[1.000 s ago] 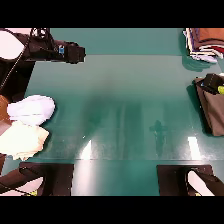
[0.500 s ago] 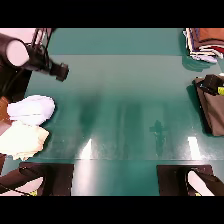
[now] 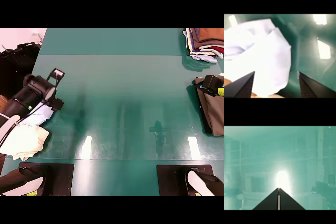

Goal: Fold the shirts.

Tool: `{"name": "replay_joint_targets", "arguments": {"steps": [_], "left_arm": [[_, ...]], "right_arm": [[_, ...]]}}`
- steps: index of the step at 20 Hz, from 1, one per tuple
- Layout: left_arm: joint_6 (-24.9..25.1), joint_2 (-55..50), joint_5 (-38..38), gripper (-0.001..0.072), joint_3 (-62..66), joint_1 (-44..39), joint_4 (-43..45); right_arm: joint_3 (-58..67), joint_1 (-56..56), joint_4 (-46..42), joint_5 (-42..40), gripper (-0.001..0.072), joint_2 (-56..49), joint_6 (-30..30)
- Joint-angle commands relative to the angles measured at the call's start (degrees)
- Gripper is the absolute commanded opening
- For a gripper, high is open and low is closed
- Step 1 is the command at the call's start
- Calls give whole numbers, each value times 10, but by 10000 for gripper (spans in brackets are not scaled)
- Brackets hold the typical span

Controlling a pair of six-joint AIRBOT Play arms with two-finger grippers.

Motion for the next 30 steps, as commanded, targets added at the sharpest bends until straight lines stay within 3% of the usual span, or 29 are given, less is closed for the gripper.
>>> {"name": "replay_joint_targets", "arguments": {"steps": [1, 6, 7, 8, 9, 10, 12, 13, 17, 21, 26, 30], "left_arm": [[-50, 0, 17, 613, -61, 0, 31], [-69, 0, 24, 611, -87, 17, 46], [-73, 0, 18, 577, -87, 26, 46], [-72, 0, 11, 333, -86, 35, 47], [-72, 0, 5, 161, -80, 41, 47], [-71, 1, -2, 113, -70, 45, 47], [-67, 7, -9, 111, -29, 44, 46], [-67, 18, -8, 18, 1, 44, 44], [-17, 96, 22, 21, 190, 44, -3], [117, 133, 62, 20, 398, 36, -224], [128, 113, 107, 18, 456, -120, -213], [131, 15, 114, 18, 456, -244, -236]], "right_arm": [[0, 0, 0, -1, 19, 0, 0], [0, 0, 0, -2, 19, 0, 0], [0, 0, 0, -2, 19, 0, 0], [0, 0, 0, -2, 19, 0, 0], [0, 0, 0, -2, 19, 0, 0], [0, 0, 0, -2, 19, 0, 0], [0, 0, 0, -2, 19, 0, 0], [0, 0, 5, -2, 19, 0, 0], [42, 1, 5, 4, 19, 0, 0], [139, 1, 4, -2, 19, 0, 0], [229, 1, 4, -2, 19, 0, 0], [259, 1, 3, -1, 19, 0, 0]]}}
